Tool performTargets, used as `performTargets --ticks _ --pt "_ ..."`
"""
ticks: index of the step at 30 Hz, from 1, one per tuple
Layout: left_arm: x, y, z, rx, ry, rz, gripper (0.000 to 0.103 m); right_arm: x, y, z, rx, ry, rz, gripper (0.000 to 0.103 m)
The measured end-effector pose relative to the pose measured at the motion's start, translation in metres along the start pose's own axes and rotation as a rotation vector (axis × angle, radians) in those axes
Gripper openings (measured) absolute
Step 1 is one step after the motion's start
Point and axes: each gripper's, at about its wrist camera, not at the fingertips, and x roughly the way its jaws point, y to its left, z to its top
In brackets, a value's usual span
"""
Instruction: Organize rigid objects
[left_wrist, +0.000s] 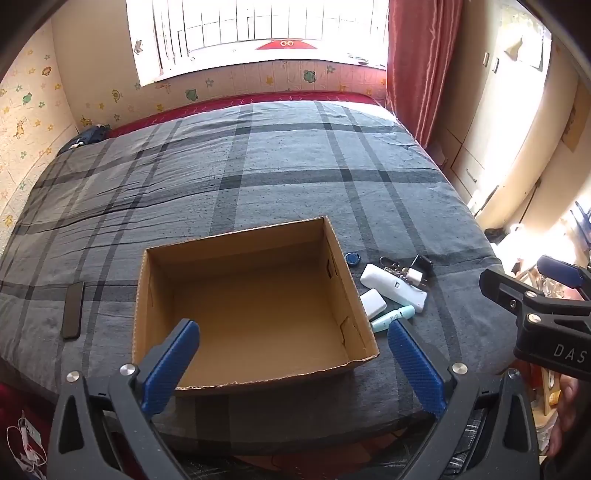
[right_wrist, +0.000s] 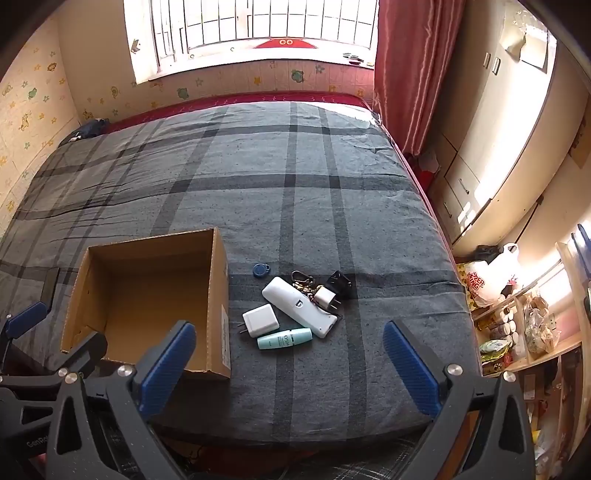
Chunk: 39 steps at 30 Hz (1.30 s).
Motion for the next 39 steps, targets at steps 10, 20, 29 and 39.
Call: performTargets --ticks 10,20,29,39 --pt "0.000 0.001 -0.001 -0.003 -0.001 0.000 0.103 0.002 0.003 0.000 -0.004 0.002 0.004 0.103" --pt "0.001 0.004 -0.001 -0.003 -0.003 0.001 0.103 0.002 0.006 0.001 -0.012 0.003 0.008 0.103" --pt "0.001 0.005 0.000 -0.006 -0.004 0.003 0.103 0.005 0.008 0.002 -0.017 0.013 0.014 0.103" --pt "0.002 0.008 0.002 -0.008 -0.004 0.003 0.103 0.005 0.010 0.006 -0.022 0.012 0.014 0.103"
